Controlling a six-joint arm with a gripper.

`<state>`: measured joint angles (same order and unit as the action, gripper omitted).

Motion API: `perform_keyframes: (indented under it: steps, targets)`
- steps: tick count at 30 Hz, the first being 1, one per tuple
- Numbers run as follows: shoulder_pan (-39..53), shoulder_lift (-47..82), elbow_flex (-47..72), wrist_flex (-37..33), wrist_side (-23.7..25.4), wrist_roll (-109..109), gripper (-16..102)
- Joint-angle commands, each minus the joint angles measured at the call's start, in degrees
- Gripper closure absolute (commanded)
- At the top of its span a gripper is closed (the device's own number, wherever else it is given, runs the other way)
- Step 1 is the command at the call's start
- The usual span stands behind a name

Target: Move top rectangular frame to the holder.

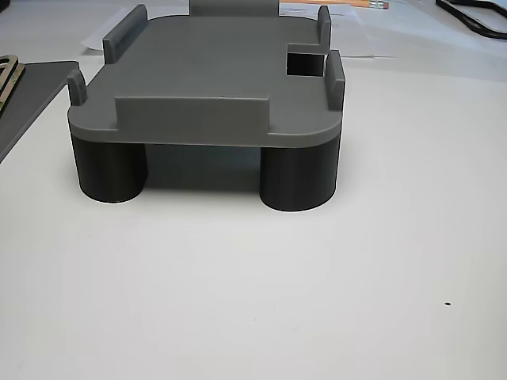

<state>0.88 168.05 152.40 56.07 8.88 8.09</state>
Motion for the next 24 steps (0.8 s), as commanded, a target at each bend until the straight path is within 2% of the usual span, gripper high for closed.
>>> perform_keyframes:
  steps: [1, 8, 15, 17, 19, 21, 24]
  targets:
    - [-0.88, 1.32, -0.62, -13.36, -3.87, -3.78, -14]
    - [-0.88, 1.32, -0.79, -13.18, -3.78, -3.96, -14]
    - [-0.26, 1.32, -5.62, -7.38, -4.04, -5.36, -14]
    - [2.72, 1.32, -7.12, -6.50, -1.58, -4.75, -14]
    - [9.23, 1.14, -7.82, -5.19, 4.22, -2.64, -14]
    - [14.94, -0.97, -8.88, -4.22, 8.00, -0.09, -14]
    - [19.07, -10.72, -15.03, -1.23, 6.68, 2.37, -14]
